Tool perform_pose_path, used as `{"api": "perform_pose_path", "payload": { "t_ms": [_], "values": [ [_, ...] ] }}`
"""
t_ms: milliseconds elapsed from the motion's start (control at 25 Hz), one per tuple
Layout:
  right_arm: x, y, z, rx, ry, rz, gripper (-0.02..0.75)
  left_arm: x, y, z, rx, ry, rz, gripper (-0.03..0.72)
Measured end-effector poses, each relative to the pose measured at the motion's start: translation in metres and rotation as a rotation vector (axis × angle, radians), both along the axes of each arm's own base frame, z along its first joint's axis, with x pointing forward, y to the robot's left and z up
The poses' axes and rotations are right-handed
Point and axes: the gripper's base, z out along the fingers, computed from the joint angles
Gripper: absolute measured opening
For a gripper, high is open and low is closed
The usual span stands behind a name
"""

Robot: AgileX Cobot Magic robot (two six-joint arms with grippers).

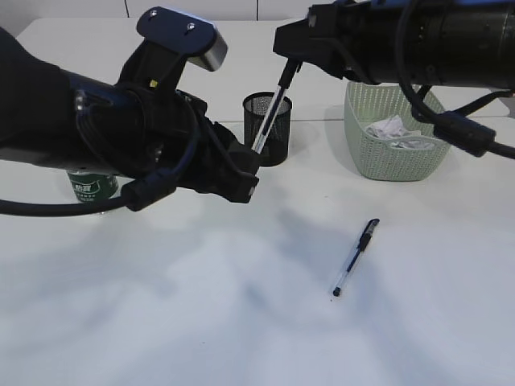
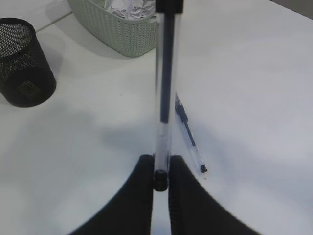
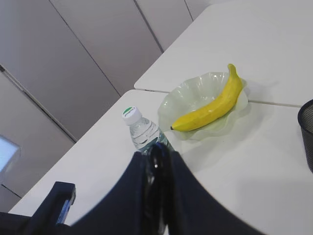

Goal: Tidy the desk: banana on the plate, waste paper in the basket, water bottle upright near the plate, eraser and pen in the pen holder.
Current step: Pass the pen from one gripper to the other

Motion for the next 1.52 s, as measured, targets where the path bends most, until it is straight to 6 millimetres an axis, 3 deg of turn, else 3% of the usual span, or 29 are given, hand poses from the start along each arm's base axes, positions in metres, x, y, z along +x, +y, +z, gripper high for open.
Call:
{"api": "perform_pose_path", "payload": {
  "t_ms": [1040,1240,1520],
  "values": [
    [0.003,-0.001,-0.001,-0.049,-0.027,-0.052,0.056,0.001,0.0,0.001,-0.006,-0.015,0.01,0.029],
    [0.013,-0.019,-0.009,-0.228,-0.064,-0.201,0.055,0.001,0.0,0.002,-0.008,-0.016,0.01,0.002],
    [0.014,-0.019,-0.009,-0.243,-0.072,-0.204,0.054,0.001,0.0,0.002,-0.008,-0.016,0.01,0.003]
  ]
}}
